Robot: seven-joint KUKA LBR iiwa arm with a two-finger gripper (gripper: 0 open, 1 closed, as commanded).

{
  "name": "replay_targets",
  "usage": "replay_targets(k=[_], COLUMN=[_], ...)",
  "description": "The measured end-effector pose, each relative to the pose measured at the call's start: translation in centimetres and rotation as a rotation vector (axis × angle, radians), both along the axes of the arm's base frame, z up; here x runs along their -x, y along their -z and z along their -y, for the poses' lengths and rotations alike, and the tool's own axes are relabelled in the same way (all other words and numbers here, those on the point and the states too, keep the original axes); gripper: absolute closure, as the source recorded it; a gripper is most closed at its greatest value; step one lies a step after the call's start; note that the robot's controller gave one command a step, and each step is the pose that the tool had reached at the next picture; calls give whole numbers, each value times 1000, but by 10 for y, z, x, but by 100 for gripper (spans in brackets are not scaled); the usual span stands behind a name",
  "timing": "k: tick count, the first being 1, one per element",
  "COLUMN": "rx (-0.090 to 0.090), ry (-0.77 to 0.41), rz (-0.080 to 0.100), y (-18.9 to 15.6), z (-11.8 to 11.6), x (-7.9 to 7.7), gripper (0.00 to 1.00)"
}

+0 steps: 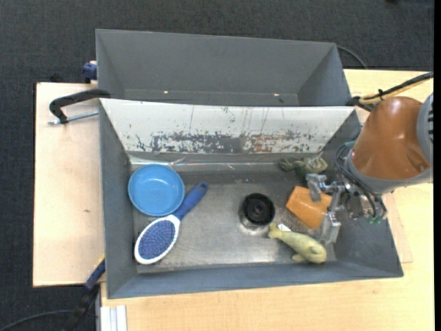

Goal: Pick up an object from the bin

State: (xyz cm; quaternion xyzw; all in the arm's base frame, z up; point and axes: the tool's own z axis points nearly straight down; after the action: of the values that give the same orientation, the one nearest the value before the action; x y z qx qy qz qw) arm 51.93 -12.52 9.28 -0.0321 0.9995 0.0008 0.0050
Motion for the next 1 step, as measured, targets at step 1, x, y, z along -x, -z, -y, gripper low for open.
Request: replay_targets(k=[1], rx=[-2], ry=[259], rz=[-2], y=[22], z=[-16], x=[-41], gripper=[0])
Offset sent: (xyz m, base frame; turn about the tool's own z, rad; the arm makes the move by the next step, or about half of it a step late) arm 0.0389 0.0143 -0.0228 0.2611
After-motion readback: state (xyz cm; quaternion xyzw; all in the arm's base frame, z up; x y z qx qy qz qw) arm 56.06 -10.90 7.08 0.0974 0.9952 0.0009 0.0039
